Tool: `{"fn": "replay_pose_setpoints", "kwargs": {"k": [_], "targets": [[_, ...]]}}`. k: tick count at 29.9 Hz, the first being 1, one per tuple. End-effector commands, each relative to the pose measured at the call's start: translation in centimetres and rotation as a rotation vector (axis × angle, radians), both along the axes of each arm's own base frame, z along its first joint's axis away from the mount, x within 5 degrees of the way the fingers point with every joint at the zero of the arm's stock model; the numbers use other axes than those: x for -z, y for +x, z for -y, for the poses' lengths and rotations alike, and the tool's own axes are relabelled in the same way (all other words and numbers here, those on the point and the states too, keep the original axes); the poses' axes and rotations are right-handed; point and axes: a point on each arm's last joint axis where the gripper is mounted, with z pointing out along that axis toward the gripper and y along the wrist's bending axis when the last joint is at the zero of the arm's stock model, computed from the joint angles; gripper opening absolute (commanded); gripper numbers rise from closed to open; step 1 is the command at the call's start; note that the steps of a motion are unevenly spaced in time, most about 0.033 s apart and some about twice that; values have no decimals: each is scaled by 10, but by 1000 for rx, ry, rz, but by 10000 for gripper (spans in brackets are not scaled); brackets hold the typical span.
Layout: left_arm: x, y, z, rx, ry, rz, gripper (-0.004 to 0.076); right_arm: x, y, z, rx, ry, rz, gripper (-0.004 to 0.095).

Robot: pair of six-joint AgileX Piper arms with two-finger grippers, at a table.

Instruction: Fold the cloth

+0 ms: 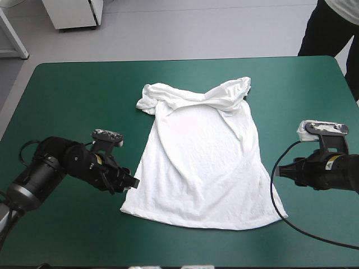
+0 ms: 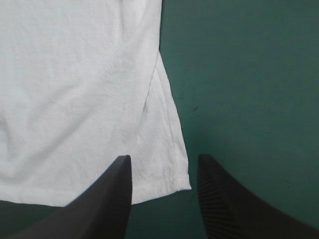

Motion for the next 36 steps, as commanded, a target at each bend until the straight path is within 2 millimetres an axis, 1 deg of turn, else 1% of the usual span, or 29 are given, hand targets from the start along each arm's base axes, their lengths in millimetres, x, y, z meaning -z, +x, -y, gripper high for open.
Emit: {"fn": "replay_pose_setpoints", "kwargs": {"k": [1,5,11,17,19,22,24,26,29,32,36], "targets": [[10,-3,13,12,14,37,402,-10,-1,0,15,23,72,399],[32,-5,26,8,97,23,403,-10,-1,0,18,27,71,398],[61,3,32,-8,168,-34,403,-10,-1,-1,16,35,66,396],[79,9,39,-17,173,-105,394,-10,-1,-1,16,34,64,395],[86,10,41,-18,174,-121,365,-10,-2,-1,16,34,59,391],[103,5,41,-22,181,-189,258,-9,-2,0,15,29,46,391],[113,0,41,-29,164,-224,137,-9,-3,0,16,25,42,391],[119,-3,42,-33,147,-230,5,-9,-3,1,17,18,36,391],[120,-4,42,-34,140,-229,-10,-7,-1,0,14,16,19,391],[120,-4,43,-34,137,-223,-10,-2,6,-1,3,5,-7,391],[120,-4,43,-32,137,-223,-10,15,19,-5,-19,-5,-75,391]]}}
